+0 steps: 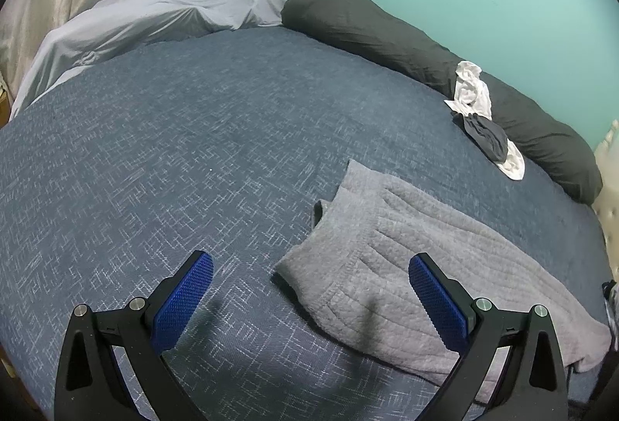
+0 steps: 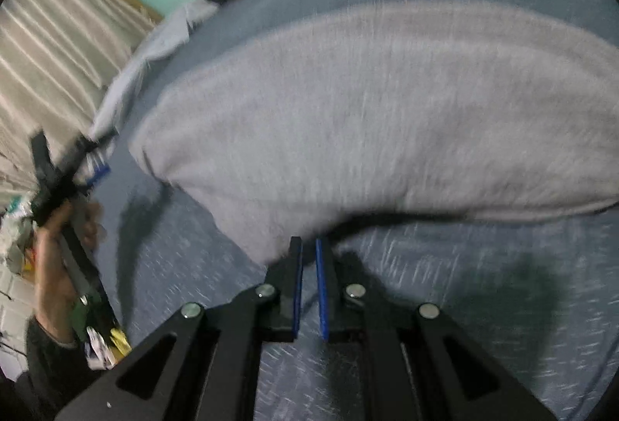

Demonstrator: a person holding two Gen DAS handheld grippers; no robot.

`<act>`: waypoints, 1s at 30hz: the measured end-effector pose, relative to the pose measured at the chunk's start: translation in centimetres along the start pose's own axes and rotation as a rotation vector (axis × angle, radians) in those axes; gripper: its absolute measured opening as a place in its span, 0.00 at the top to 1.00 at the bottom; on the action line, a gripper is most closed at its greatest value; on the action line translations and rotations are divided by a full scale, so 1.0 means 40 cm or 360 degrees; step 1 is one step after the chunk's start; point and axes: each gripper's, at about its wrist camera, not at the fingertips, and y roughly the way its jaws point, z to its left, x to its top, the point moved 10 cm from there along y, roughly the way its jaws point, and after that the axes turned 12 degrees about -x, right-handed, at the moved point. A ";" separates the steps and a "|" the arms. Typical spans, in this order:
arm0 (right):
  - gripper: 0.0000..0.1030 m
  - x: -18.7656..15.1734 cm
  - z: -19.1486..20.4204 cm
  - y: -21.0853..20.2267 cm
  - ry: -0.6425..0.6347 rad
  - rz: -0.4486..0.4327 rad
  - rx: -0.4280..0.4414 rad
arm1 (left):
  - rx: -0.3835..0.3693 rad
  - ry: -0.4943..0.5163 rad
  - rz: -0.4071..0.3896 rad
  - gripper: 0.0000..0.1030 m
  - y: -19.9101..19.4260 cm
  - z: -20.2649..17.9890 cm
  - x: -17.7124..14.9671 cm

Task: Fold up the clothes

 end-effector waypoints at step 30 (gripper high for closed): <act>0.66 0.363 0.312 0.165 -0.0450 0.0011 0.0063 | 0.0107 -0.0110 0.0023 0.00 0.004 0.120 -0.001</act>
